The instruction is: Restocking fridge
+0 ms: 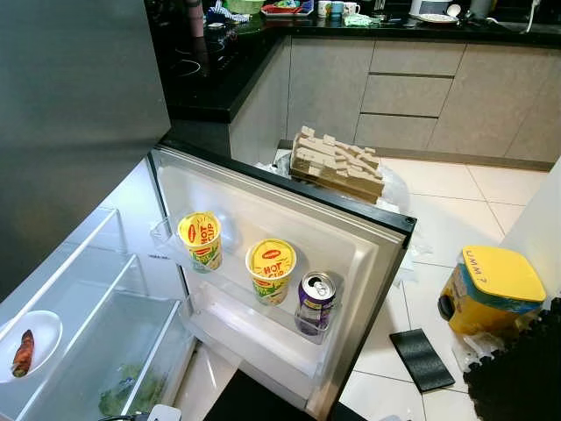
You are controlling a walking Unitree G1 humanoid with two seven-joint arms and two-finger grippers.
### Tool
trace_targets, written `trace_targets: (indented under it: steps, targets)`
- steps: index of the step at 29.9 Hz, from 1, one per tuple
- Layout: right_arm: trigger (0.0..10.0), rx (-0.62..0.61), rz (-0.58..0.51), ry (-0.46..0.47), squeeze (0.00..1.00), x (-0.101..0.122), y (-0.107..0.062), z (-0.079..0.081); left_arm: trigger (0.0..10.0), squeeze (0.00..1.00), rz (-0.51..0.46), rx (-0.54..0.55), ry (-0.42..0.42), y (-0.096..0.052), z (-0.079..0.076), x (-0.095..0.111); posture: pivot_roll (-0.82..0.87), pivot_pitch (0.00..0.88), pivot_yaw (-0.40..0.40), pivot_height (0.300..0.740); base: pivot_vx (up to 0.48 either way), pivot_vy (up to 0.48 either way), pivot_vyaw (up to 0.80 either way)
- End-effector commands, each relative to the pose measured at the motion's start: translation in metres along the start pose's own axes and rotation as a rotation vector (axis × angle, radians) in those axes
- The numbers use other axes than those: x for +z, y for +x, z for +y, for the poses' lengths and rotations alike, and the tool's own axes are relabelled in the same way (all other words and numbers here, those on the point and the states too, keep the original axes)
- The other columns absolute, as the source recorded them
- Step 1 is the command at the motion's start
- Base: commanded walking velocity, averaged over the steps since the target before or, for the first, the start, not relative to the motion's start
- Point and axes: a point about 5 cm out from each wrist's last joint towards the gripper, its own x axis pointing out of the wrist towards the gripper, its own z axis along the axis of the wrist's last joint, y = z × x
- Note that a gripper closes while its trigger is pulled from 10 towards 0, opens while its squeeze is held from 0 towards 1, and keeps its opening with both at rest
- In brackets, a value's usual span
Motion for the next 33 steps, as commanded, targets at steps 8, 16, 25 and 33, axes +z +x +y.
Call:
trace_targets:
  steps: [8, 16, 25, 33]
  targets:
    - [10.0, 0.007, 0.002, 0.002, 0.00, 0.0000, 0.0001, 0.0010, 10.0, 0.00, 0.045, -0.036, -0.013, 0.0004, -0.0126, -0.0116, -0.02, 0.000, -0.013, 0.740, 0.000, 0.000, 0.00]
    - [10.0, 0.007, 0.003, 0.001, 0.00, 0.0002, 0.0002, 0.0010, 10.0, 0.00, 0.047, -0.037, -0.014, 0.0004, -0.0134, -0.0123, -0.02, 0.000, -0.013, 0.740, 0.000, 0.000, 0.00]
    - [10.0, 0.008, 0.003, 0.000, 0.00, 0.0000, 0.0001, 0.0005, 10.0, 0.00, 0.047, -0.040, -0.014, 0.0008, -0.0149, -0.0120, -0.02, 0.000, -0.015, 0.740, 0.000, 0.000, 0.00]
    - [10.0, 0.008, 0.002, -0.002, 0.00, 0.0008, 0.0000, -0.0004, 10.0, 0.00, 0.047, -0.040, -0.015, 0.0009, -0.0152, -0.0117, -0.02, 0.000, -0.018, 0.740, 0.000, 0.000, 0.00]
